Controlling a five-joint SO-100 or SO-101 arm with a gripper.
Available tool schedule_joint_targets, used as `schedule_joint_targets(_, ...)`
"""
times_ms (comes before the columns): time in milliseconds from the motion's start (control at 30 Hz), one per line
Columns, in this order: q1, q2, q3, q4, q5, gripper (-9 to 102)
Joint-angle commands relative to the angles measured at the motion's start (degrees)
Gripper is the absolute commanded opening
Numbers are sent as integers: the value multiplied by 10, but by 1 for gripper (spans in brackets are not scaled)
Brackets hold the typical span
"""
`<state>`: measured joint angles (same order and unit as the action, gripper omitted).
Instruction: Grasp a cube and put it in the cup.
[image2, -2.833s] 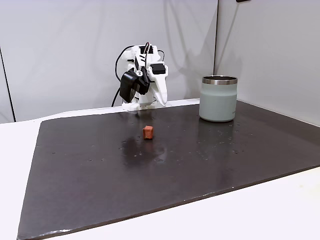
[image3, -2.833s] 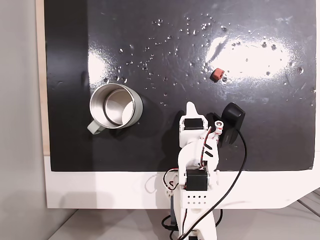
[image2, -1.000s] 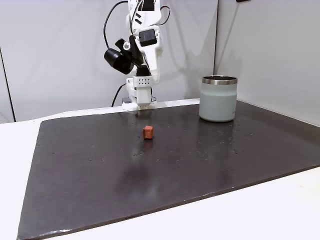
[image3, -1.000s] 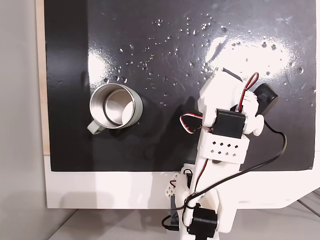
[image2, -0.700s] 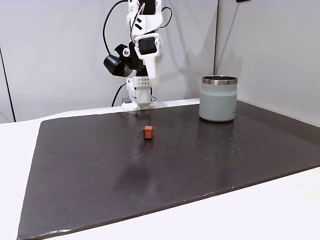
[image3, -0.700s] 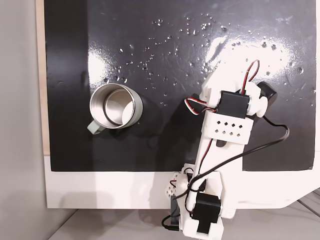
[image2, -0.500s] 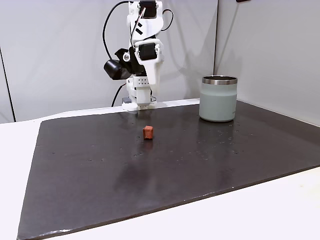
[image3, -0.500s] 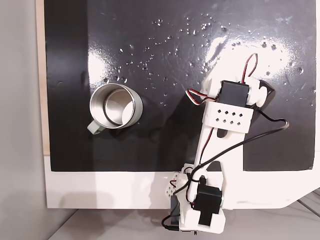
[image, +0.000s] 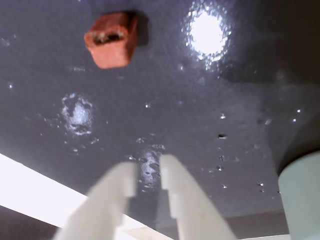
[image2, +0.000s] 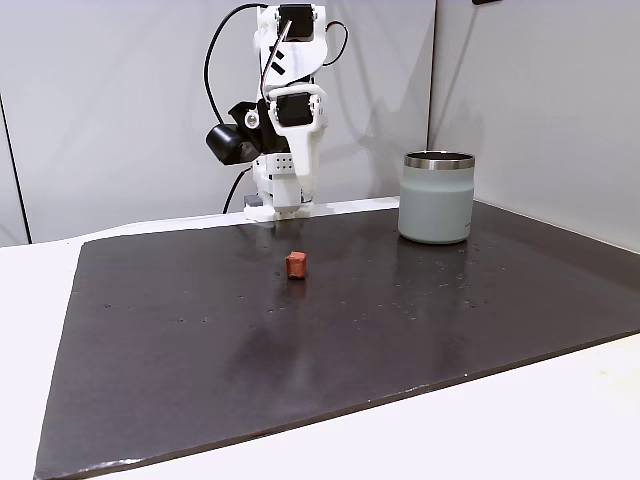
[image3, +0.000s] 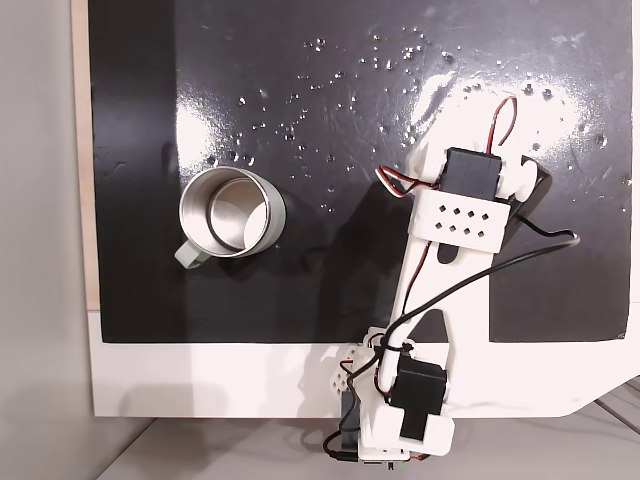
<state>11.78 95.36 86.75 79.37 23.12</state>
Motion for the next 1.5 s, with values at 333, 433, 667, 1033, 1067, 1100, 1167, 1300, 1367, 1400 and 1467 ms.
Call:
schedule_joint_targets(333,10,-11,-31,2,-7,25)
schedule_joint_targets(433,11,-24,-31,-1,-16,27)
schedule_joint_targets(667,17,-72,-18,-20,-28,29)
schedule_joint_targets(1033,33,-121,-4,-59,-41,28)
schedule_joint_targets(1067,33,-126,-4,-62,-43,28)
schedule_joint_targets(1100,33,-130,-4,-62,-45,28)
schedule_joint_targets(1167,33,-139,-3,-66,-48,28)
schedule_joint_targets(1300,33,-152,-3,-74,-50,28)
schedule_joint_targets(1367,33,-157,-3,-77,-53,28)
schedule_joint_targets(1400,33,-161,-3,-78,-54,28)
schedule_joint_targets(1467,31,-166,-3,-80,-55,28)
